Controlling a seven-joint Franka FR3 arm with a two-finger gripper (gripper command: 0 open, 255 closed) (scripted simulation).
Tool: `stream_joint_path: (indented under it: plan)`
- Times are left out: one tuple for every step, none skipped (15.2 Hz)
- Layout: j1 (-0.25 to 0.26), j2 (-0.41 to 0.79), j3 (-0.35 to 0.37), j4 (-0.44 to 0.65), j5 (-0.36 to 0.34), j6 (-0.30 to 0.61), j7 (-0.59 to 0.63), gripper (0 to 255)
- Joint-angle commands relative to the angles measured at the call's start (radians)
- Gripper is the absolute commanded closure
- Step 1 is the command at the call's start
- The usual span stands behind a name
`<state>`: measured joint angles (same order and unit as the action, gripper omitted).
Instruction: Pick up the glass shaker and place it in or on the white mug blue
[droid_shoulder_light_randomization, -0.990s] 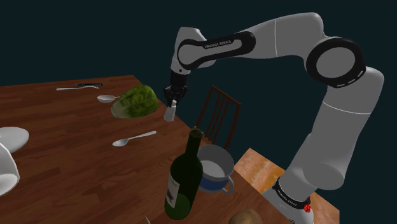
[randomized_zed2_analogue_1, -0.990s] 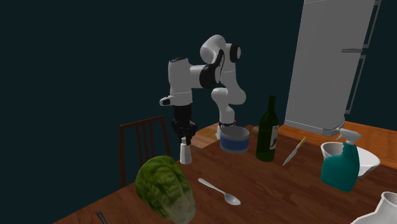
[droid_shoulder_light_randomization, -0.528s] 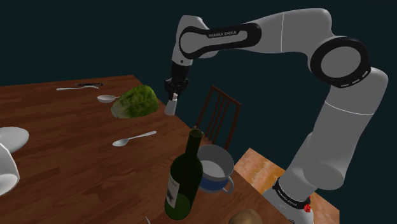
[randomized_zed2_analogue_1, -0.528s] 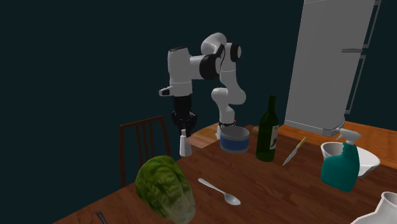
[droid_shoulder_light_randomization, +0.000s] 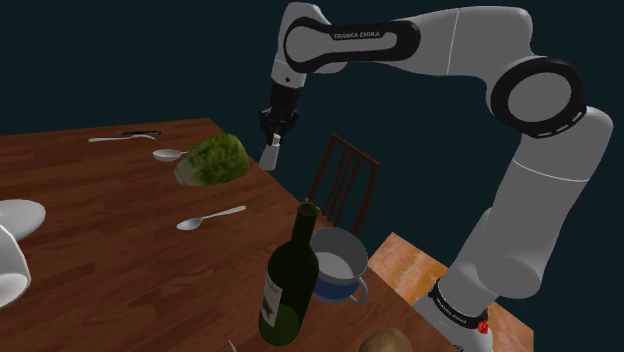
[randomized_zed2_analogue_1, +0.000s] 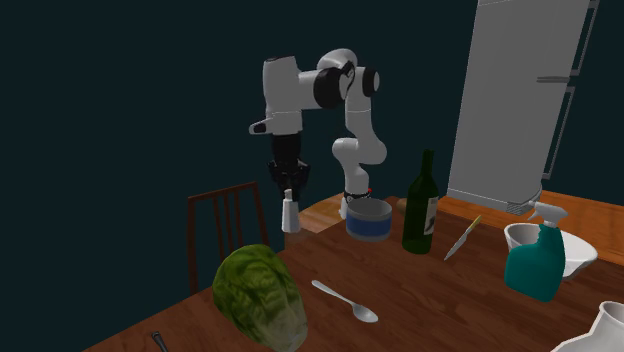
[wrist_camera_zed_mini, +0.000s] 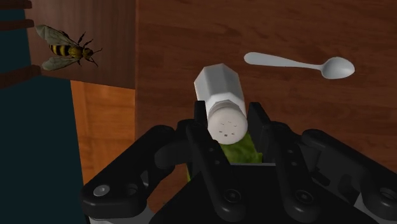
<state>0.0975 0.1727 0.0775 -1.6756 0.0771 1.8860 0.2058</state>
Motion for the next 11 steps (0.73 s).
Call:
stream_joint_path:
  plan:
    - [-0.001, -0.004, -0.001, 0.024, 0.000, -0.029, 0.000, 255]
    - [-0.001, -0.005, -0.001, 0.037, 0.000, -0.042, 0.001, 255]
    - [-0.001, -0.005, -0.001, 0.050, -0.001, -0.055, 0.002, 255]
    - [-0.001, -0.005, -0.001, 0.063, -0.001, -0.068, 0.003, 255]
    - [-0.002, -0.005, -0.001, 0.077, -0.001, -0.082, 0.004, 255]
    - [-0.002, -0.005, -0.001, 0.084, -0.001, -0.089, 0.005, 255]
    - [0.002, -0.045, 0.002, 0.034, 0.001, -0.079, 0.011, 255]
    - [0.006, -0.085, 0.006, -0.013, 0.004, -0.071, 0.017, 255]
    - [0.010, -0.124, 0.009, -0.059, 0.007, -0.064, 0.023, 255]
    - [0.013, -0.162, 0.013, -0.102, 0.010, -0.058, 0.030, 255]
    - [0.017, -0.200, 0.017, -0.144, 0.014, -0.053, 0.037, 255]
